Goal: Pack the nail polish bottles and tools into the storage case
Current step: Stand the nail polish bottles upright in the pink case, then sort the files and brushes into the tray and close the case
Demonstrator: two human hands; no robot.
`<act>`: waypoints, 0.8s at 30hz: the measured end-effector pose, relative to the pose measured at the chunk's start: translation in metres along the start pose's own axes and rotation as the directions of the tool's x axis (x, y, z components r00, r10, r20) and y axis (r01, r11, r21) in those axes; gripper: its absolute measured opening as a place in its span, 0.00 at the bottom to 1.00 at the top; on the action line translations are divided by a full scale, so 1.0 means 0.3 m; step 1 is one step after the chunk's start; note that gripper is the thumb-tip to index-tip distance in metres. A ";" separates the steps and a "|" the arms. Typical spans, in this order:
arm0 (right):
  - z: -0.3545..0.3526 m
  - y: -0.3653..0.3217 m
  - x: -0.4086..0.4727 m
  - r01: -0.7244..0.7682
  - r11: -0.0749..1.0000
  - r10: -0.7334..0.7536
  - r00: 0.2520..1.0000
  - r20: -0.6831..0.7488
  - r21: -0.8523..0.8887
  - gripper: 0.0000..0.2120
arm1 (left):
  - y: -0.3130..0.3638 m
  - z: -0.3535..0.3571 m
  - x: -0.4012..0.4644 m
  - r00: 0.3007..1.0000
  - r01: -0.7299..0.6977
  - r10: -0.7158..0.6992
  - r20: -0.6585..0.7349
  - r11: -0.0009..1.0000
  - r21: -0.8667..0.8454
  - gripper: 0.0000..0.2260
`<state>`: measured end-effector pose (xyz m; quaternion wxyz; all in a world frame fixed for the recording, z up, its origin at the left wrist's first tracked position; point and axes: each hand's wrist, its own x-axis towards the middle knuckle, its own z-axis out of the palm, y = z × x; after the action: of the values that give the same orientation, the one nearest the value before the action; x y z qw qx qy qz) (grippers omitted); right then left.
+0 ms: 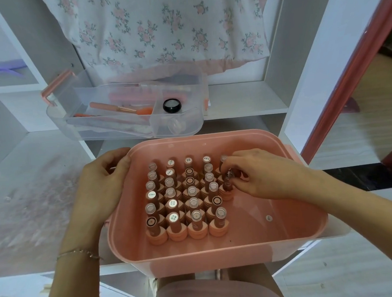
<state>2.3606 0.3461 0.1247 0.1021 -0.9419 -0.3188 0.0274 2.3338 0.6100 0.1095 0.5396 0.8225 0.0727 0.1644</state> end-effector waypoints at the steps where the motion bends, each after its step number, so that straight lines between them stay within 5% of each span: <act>1: 0.000 -0.002 -0.002 0.002 1.000 -0.002 1.000 -0.004 0.000 0.12 | -0.001 0.000 0.000 1.000 0.003 -0.003 0.002 1.000 0.001 0.06; 15: -0.031 -0.027 -0.011 0.072 0.997 -0.061 0.943 -0.328 0.021 0.12 | -0.006 0.009 -0.013 0.999 0.021 -0.015 -0.048 0.991 0.131 0.08; 24: -0.101 -0.096 0.176 0.178 0.980 -0.200 0.832 -0.518 -0.092 0.12 | 0.007 -0.019 0.005 0.942 -0.156 0.235 -0.238 0.938 0.308 0.08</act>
<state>2.3890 0.3951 0.1609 0.1685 -0.8793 -0.3708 -0.2470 2.3332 0.6145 0.1139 0.3811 0.8644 0.0859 0.3164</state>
